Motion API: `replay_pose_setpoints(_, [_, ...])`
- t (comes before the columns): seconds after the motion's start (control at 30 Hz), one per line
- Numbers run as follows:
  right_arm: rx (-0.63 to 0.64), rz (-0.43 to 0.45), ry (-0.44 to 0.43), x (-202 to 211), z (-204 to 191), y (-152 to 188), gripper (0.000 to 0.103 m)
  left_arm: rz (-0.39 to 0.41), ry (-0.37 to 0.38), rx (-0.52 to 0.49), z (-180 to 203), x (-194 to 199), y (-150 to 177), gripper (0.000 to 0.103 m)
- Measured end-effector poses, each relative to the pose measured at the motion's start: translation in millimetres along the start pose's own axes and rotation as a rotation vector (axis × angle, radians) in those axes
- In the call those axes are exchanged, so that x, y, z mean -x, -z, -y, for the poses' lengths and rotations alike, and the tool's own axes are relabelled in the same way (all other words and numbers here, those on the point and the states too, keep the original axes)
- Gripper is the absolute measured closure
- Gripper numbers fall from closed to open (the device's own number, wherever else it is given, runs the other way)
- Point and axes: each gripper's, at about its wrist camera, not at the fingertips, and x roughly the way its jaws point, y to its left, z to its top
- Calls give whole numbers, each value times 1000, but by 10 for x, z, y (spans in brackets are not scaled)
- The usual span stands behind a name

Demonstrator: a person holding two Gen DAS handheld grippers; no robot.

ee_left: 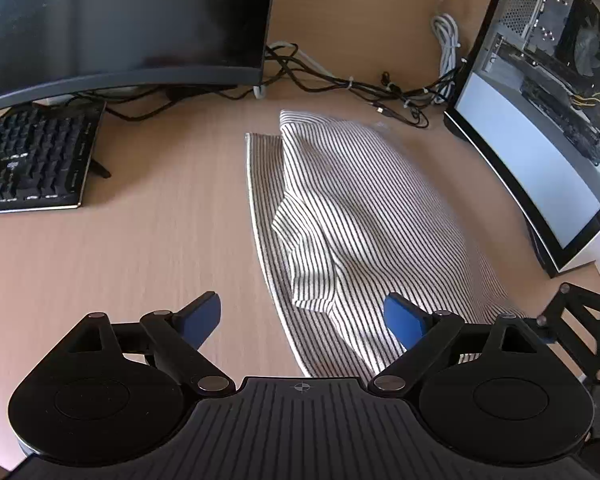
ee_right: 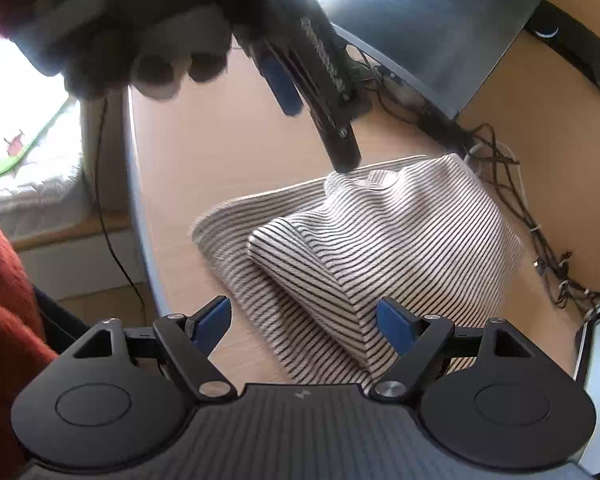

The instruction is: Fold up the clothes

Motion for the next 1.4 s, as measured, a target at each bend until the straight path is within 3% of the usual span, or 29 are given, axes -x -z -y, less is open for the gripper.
replay_pose_setpoints(0.07, [-42,-14,7,-47,67,0,23,3,-4,-1,-26,33,11,8])
replay_pose_setpoints(0.13, [-193,-26,-40,-84,266,-12,29,11,-6,-9,-57,89,27,8])
replay_pose_setpoints(0.23, [-584,-30,-179,-151,753,78,34,35,55,-36,-121,205,71,4])
replay_pose_setpoints(0.3, [-783,-20,-246,-181,1003,187,38,29,84,-108,-56,203,141,4])
replay_pose_setpoints(0.4, [-879,-17,-277,-223,1120,268,42,11,112,-238,87,170,262,3])
replay_pose_setpoints(0.6, [-802,-23,-240,-219,1010,166,42,-41,160,-460,396,39,502,3])
replay_pose_setpoints(0.83, [-280,25,-54,50,323,-55,29,-69,138,-356,273,-92,428,2])
replay_pose_setpoints(1.0, [-105,16,-33,-58,34,-116,24,-63,91,-310,92,-36,341,2])
replay_pose_setpoints(1.17, [-66,9,-47,-18,-44,-104,19,-58,89,-302,-29,51,325,1])
replay_pose_setpoints(1.3, [1,-8,5,-73,-139,-43,19,-73,94,-306,-46,39,345,1])
replay_pose_setpoints(1.4, [-114,-22,5,-143,-27,-63,21,-78,99,-331,-4,40,369,1])
